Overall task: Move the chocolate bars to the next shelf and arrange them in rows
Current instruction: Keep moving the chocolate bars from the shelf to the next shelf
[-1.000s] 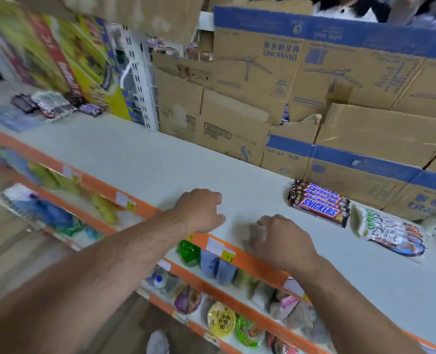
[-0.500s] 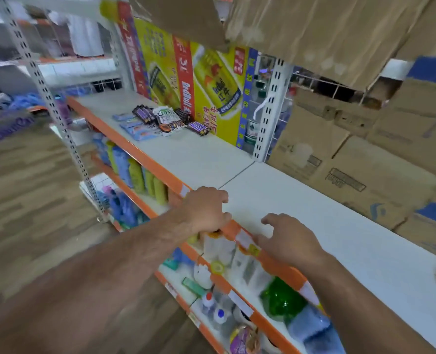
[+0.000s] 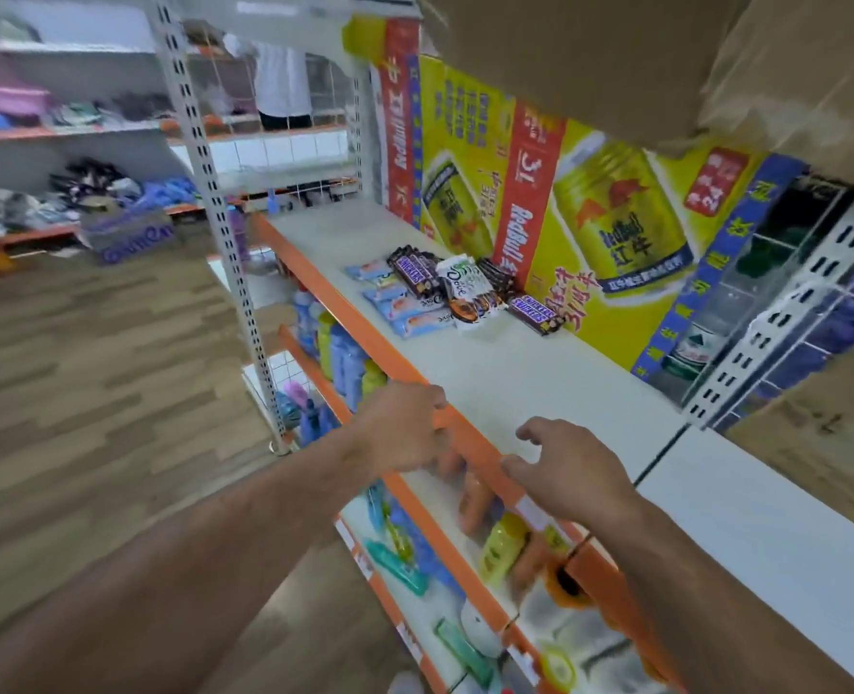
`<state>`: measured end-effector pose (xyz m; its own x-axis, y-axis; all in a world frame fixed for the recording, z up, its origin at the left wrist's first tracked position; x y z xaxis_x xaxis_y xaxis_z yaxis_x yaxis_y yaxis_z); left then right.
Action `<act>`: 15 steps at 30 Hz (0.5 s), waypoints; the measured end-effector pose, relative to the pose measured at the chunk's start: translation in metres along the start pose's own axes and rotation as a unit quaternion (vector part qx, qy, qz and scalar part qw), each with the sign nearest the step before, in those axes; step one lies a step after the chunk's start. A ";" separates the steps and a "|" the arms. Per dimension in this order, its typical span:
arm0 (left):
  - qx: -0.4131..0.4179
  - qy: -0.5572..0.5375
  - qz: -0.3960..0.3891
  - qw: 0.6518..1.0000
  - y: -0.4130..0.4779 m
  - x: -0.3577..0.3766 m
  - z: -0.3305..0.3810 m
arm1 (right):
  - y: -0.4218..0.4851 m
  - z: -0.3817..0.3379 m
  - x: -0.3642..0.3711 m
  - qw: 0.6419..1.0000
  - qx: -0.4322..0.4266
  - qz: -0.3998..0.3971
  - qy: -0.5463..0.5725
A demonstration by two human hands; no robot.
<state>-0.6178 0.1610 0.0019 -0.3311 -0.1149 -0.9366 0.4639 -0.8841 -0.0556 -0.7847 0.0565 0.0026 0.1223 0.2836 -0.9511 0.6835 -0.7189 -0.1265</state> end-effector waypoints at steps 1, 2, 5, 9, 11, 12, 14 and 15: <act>-0.006 0.002 0.000 1.000 0.012 -0.001 -0.012 | 0.018 -0.006 0.003 1.000 -0.004 0.000 0.002; -0.013 0.003 -0.001 1.000 0.024 -0.003 -0.023 | 0.037 -0.011 0.005 1.000 -0.009 0.001 0.004; -0.026 -0.011 -0.005 1.000 0.064 -0.015 -0.054 | 0.093 -0.029 0.005 0.999 -0.028 0.007 0.016; -0.009 0.013 -0.016 1.000 0.114 -0.042 -0.075 | 0.160 -0.049 -0.002 0.999 -0.037 0.009 0.034; 0.003 0.021 -0.003 1.000 0.139 -0.050 -0.084 | 0.185 -0.055 -0.005 0.998 -0.038 0.016 0.040; 0.009 0.019 0.002 1.000 0.153 -0.053 -0.089 | 0.198 -0.058 -0.007 0.998 -0.036 0.020 0.042; 0.014 0.016 0.007 1.000 0.177 -0.056 -0.097 | 0.219 -0.060 -0.008 0.998 -0.028 0.036 0.045; 0.018 0.019 0.006 1.000 0.189 -0.056 -0.102 | 0.228 -0.061 -0.008 0.998 -0.025 0.048 0.044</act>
<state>-0.4283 0.0465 0.0085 -0.2947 -0.1085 -0.9494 0.4377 -0.8985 -0.0332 -0.5858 -0.0704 -0.0014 0.2511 0.2710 -0.9293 0.7004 -0.7135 -0.0188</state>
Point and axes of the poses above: each hand's wrist, its own y-axis towards the middle knuckle, its own x-axis out of the palm, z = x × y, the point moved 4 cm from there along y, towards the middle knuckle, and after that the axes turned 1 degree about z, right-handed, at the moved point
